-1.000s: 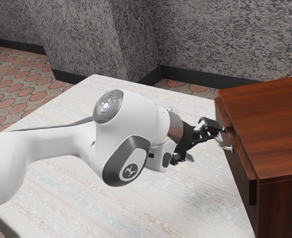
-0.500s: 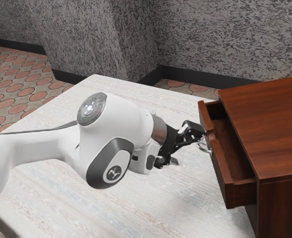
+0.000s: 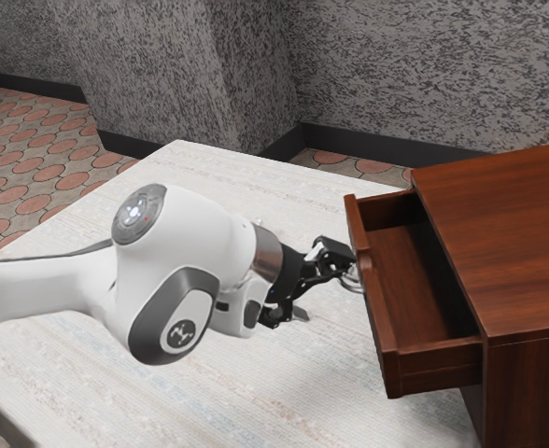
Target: Pull the drawer handle with one arm to open the drawer
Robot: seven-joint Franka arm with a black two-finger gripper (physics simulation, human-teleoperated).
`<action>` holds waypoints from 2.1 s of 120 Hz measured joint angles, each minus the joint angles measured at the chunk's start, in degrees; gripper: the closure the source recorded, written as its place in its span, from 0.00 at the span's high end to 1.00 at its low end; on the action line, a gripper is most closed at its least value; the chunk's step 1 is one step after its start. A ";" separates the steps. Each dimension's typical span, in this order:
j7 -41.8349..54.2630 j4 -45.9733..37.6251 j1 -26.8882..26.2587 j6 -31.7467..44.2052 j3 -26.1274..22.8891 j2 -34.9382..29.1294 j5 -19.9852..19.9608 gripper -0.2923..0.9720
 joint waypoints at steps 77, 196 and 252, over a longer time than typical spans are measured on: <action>0.59 -2.13 1.09 -7.69 1.42 -5.14 2.26 0.77; -9.89 6.76 2.92 -26.84 3.03 -14.71 7.00 0.77; -38.58 24.06 22.20 -56.71 -8.65 -6.79 10.56 0.77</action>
